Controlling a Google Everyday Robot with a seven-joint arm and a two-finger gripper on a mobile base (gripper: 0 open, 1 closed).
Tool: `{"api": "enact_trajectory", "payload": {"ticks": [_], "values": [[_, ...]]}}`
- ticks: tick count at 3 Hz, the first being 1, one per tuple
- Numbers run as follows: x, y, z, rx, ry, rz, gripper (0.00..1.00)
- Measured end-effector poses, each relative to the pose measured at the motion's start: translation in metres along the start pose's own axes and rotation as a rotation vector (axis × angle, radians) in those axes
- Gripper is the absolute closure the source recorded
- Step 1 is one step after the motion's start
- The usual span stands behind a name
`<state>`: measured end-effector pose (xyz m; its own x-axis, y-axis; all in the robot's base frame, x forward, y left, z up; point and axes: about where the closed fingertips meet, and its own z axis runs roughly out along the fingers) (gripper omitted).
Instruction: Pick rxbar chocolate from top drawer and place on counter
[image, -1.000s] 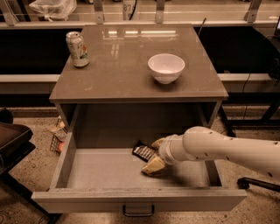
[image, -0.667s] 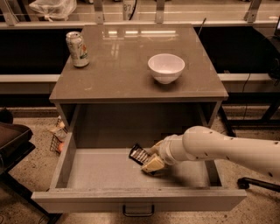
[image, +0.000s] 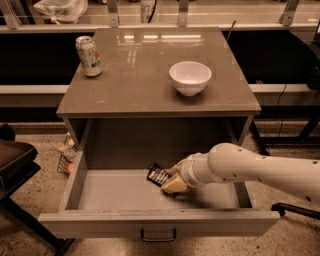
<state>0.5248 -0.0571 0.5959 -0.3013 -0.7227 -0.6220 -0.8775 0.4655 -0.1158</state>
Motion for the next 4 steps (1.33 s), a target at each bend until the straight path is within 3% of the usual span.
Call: {"api": "enact_trajectory", "payload": {"ticks": [1,3,4], "values": [[-0.011,-0.001,-0.017,0.015,-0.004,-0.03,1.0],[-0.068,-0.01,-0.12,0.065,-0.036,-0.122,1.0],[-0.102,-0.015,-0.173,0.056,-0.054,-0.113,1.0]]}}
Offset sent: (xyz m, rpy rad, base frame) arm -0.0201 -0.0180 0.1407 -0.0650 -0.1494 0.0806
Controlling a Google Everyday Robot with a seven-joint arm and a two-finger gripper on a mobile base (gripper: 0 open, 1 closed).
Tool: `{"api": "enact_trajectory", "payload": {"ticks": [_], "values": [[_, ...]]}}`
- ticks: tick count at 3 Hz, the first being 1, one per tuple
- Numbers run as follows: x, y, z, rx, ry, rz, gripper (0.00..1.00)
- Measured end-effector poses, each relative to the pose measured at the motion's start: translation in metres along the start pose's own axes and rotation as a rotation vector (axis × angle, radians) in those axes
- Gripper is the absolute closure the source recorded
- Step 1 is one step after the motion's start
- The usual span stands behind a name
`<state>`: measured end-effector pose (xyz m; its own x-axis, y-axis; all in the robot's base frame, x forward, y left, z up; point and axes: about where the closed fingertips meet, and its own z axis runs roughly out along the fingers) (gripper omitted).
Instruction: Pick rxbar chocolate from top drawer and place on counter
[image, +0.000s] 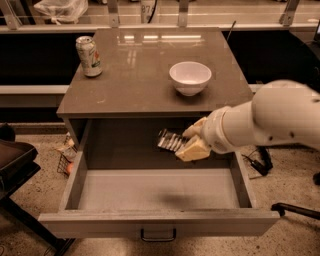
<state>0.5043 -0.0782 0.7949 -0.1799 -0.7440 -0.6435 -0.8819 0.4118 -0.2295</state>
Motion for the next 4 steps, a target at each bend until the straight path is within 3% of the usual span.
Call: {"api": "enact_trajectory", "payload": {"ticks": [2,3,4], "values": [[-0.086,-0.032,-0.065,0.03,0.032,0.016,1.0],[-0.12,-0.051,-0.062,0.062,0.056,0.076,1.0],[-0.12,-0.051,-0.062,0.062,0.055,0.075,1.0]]}}
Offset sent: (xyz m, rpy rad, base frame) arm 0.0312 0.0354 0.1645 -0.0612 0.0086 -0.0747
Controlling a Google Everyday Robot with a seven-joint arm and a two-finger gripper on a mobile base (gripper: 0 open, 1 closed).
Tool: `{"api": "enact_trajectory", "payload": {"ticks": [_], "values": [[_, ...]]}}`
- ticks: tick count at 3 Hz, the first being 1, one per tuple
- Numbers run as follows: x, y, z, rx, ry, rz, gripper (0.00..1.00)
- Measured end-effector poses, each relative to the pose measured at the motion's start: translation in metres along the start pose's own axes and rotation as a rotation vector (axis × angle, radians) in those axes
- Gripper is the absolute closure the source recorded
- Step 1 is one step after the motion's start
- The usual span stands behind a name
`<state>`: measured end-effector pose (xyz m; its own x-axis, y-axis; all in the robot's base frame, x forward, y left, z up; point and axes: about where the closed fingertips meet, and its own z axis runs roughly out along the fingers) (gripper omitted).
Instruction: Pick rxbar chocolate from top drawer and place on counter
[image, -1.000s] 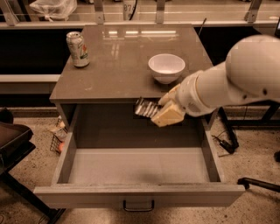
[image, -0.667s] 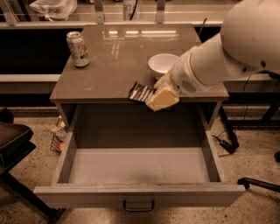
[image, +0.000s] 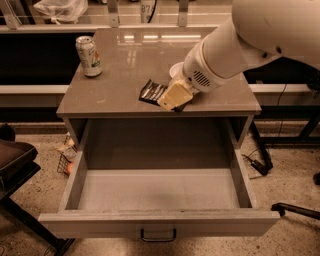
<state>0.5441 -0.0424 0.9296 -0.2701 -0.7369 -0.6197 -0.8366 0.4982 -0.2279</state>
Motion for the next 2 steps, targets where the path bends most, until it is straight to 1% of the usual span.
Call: {"api": "enact_trajectory", "payload": {"ticks": [1,2], "values": [[-0.04,-0.041,0.014,0.047,-0.068,0.086,1.0],[-0.08,-0.092,0.04,0.085,-0.089,0.181,1.0]]}}
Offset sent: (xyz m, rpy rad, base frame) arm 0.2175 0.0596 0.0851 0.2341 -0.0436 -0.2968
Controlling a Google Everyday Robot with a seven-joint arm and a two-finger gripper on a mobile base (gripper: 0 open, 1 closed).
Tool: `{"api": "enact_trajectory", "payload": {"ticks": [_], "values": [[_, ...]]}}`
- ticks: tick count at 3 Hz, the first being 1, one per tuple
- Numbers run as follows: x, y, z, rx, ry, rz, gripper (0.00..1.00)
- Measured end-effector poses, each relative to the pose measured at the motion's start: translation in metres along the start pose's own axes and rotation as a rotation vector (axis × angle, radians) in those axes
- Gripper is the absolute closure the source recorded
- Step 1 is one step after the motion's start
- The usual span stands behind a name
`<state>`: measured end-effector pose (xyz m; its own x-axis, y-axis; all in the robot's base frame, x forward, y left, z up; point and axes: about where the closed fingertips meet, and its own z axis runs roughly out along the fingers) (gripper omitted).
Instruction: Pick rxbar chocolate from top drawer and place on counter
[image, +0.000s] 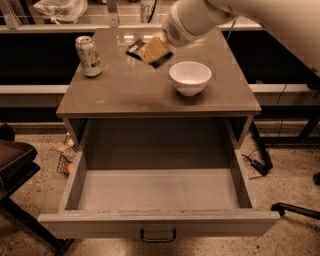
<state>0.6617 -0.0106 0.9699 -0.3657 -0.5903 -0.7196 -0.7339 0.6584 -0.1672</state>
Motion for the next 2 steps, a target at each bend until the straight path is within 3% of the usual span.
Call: {"api": "enact_trajectory", "payload": {"ticks": [1,2], "values": [[-0.05,-0.047,0.056,0.014,-0.051,0.113,1.0],[-0.068,-0.069,0.093,0.011,-0.091,0.168,1.0]]}}
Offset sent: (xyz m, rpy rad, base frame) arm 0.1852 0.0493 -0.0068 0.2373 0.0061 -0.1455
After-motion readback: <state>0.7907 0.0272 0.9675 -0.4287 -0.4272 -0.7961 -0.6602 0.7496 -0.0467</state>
